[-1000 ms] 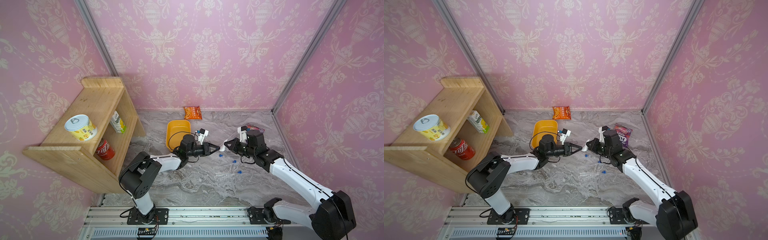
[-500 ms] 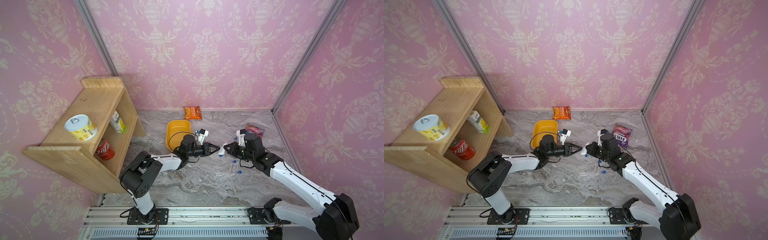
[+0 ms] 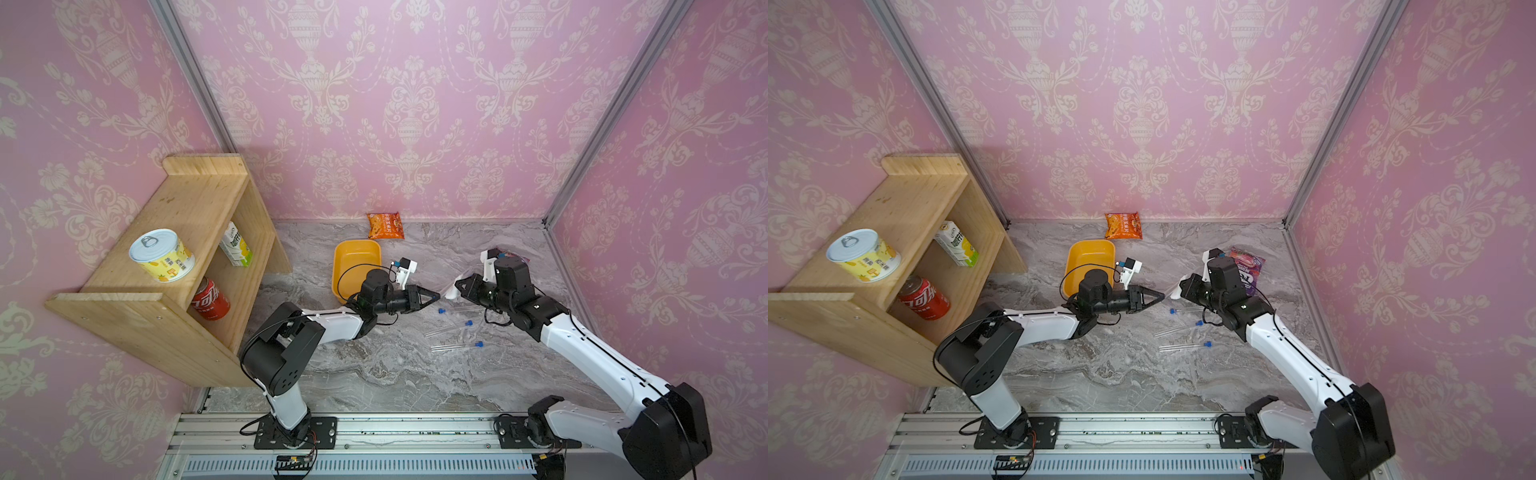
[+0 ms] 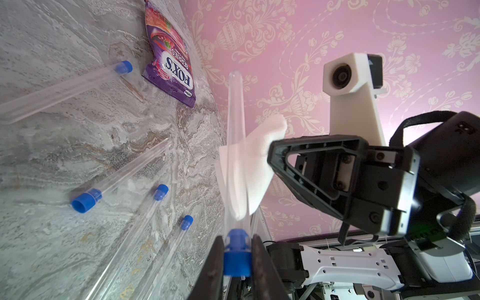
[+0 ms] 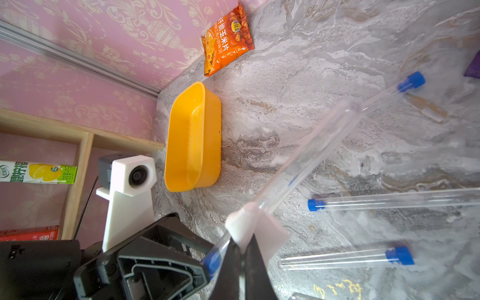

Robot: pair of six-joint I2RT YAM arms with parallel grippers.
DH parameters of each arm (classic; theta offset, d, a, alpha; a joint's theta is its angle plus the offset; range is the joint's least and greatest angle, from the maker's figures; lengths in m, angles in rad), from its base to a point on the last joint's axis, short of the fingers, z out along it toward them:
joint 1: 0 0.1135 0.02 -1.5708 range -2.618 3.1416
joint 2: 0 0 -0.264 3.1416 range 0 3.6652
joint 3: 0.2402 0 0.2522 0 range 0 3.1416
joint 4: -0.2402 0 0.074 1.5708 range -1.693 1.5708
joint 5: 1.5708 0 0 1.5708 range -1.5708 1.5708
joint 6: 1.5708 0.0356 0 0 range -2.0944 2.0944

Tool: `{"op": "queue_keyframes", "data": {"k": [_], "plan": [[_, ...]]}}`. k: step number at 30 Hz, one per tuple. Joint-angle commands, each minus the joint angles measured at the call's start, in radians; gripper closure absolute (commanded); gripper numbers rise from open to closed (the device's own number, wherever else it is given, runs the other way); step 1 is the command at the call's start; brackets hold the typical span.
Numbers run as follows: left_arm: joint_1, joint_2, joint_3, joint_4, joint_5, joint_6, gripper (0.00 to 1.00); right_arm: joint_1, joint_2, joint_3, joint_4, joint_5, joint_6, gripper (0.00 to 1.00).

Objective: Wipe the exteriors of test tubes
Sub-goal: Wipe the dirt from the test tube.

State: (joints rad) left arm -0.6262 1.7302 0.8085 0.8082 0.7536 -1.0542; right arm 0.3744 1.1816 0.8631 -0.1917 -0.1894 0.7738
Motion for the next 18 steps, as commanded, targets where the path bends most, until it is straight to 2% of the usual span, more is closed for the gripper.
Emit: {"op": "queue_keyframes", "data": {"k": [1,13,18], "plan": [[-0.007,0.015,-0.011,0.038,0.025,-0.018,0.80,-0.032,0.010,0.025,-0.020,0.008,-0.049,1.00],[-0.010,0.023,-0.011,0.039,0.030,-0.021,0.80,-0.215,0.011,0.035,-0.031,-0.037,-0.103,1.00],[-0.013,0.026,-0.014,0.035,0.031,-0.021,0.80,-0.252,0.047,0.090,-0.036,-0.053,-0.156,1.00]]}}
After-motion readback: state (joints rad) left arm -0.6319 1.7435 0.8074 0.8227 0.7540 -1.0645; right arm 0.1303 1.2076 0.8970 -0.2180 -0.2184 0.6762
